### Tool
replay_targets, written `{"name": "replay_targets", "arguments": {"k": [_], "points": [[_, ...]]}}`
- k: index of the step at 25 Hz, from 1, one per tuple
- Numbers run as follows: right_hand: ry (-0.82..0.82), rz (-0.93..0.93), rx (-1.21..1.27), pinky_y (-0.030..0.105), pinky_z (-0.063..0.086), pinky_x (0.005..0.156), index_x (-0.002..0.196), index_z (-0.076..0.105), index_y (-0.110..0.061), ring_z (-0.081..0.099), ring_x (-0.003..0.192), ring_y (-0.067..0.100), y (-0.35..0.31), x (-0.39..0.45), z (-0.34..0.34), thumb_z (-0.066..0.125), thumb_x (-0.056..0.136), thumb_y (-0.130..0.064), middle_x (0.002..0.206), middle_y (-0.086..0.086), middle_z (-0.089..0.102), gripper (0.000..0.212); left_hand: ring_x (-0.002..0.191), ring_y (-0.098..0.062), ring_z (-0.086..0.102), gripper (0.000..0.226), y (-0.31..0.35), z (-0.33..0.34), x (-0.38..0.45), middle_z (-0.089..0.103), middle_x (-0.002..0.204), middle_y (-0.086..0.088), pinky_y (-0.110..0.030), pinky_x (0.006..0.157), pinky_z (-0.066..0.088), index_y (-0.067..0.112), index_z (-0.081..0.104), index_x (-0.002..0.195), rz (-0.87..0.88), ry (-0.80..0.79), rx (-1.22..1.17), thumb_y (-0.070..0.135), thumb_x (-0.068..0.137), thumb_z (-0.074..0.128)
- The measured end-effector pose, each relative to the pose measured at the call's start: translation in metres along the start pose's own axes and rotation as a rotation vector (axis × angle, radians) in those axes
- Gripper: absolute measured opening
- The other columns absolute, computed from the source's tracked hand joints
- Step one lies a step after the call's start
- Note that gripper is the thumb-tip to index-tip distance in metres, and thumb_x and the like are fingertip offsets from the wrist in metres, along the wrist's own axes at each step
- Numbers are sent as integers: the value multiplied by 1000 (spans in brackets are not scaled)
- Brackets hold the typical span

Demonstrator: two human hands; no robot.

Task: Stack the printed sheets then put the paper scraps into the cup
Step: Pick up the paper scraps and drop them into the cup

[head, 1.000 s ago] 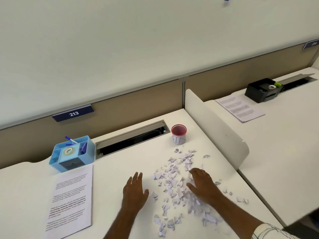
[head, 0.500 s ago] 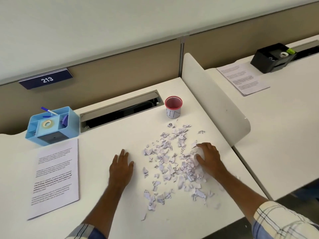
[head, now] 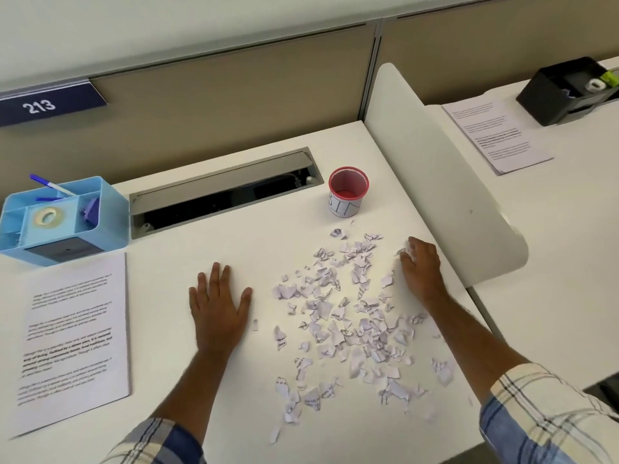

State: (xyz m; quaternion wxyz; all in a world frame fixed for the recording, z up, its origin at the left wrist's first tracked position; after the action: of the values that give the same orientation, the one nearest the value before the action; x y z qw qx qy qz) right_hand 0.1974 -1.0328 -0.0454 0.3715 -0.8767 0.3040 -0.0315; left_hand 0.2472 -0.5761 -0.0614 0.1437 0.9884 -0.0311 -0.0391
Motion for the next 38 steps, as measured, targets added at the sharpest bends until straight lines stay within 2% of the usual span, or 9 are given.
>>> {"name": "replay_targets", "arguments": {"k": [4, 10, 13, 17, 20, 24, 29, 34, 38], "points": [[23, -85, 102, 46, 46, 107, 135, 59, -6, 58, 113, 26, -33, 16, 25, 57, 100, -8, 128, 13, 54, 35, 160, -32, 17, 75, 0, -2, 0, 24, 173, 0, -53, 130, 13, 19, 33, 161, -23, 36, 14, 61, 100, 33], [-29, -257, 111, 38, 43, 108, 133, 62, -10, 55, 118, 20, -76, 21, 64, 61, 99, -24, 129, 7, 59, 37, 161, -28, 14, 72, -2, -2, 0, 24, 172, 2, -52, 130, 12, 19, 35, 160, -27, 61, -17, 59, 99, 39], [-109, -305, 102, 29, 45, 105, 127, 68, -16, 57, 115, 15, -75, 23, 67, 69, 94, -18, 124, 1, 58, 33, 161, -29, 15, 72, -2, -2, 0, 26, 172, 2, -51, 130, 12, 19, 37, 159, -29, 82, -18, 58, 99, 42], [-86, -340, 103, 13, 44, 92, 109, 73, -14, 58, 104, 5, -73, 22, 61, 62, 95, -5, 110, -4, 63, 20, 161, -28, 16, 71, -2, -1, -1, 26, 172, 2, -51, 130, 11, 19, 37, 159, -31, 88, -13, 58, 99, 42], [-57, -282, 178, 19, 48, 90, 107, 73, -14, 60, 99, -2, -71, 21, 55, 62, 95, -5, 105, -7, 68, 19, 161, -28, 15, 72, -3, -1, -2, 25, 172, 3, -50, 130, 10, 20, 36, 159, -36, 86, -21, 59, 99, 41], [-16, -135, 384, 31, 58, 86, 104, 77, -14, 71, 89, 9, -63, 15, 47, 69, 92, -5, 102, -3, 76, 16, 161, -27, 14, 71, -2, -3, -2, 24, 172, 4, -50, 130, 10, 21, 36, 158, -39, 84, -48, 59, 99, 41], [4, -165, 448, 19, 55, 78, 99, 79, -10, 71, 86, 5, -90, 4, 21, 75, 87, -3, 98, -1, 78, 15, 161, -27, 14, 71, -2, -3, -2, 25, 172, 4, -50, 130, 10, 21, 36, 158, -37, 89, -36, 59, 99, 41], [3, -317, 419, 20, 55, 75, 95, 81, -12, 68, 79, 5, -152, 39, -8, 77, 84, -7, 93, -1, 78, 13, 161, -27, 14, 71, -1, -3, -1, 25, 172, 3, -50, 130, 12, 20, 37, 158, -37, 89, -34, 59, 99, 40], [7, -352, 328, 17, 48, 69, 91, 80, -15, 61, 66, 0, -184, 82, -11, 76, 81, -8, 77, -8, 73, 13, 160, -28, 16, 71, -2, -3, -1, 26, 172, 3, -50, 130, 12, 20, 38, 158, -37, 99, -32, 59, 98, 41]]}}
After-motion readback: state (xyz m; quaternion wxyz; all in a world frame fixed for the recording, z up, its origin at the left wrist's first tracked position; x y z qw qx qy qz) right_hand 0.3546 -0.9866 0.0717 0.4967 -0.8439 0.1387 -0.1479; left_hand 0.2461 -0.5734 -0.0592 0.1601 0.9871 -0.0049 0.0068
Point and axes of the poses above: each hand's wrist, its own x-axis towards the middle knuckle, its own z-axis out of the palm, y = z × x, the point moved 6 cm from there along x, towards the middle knuckle
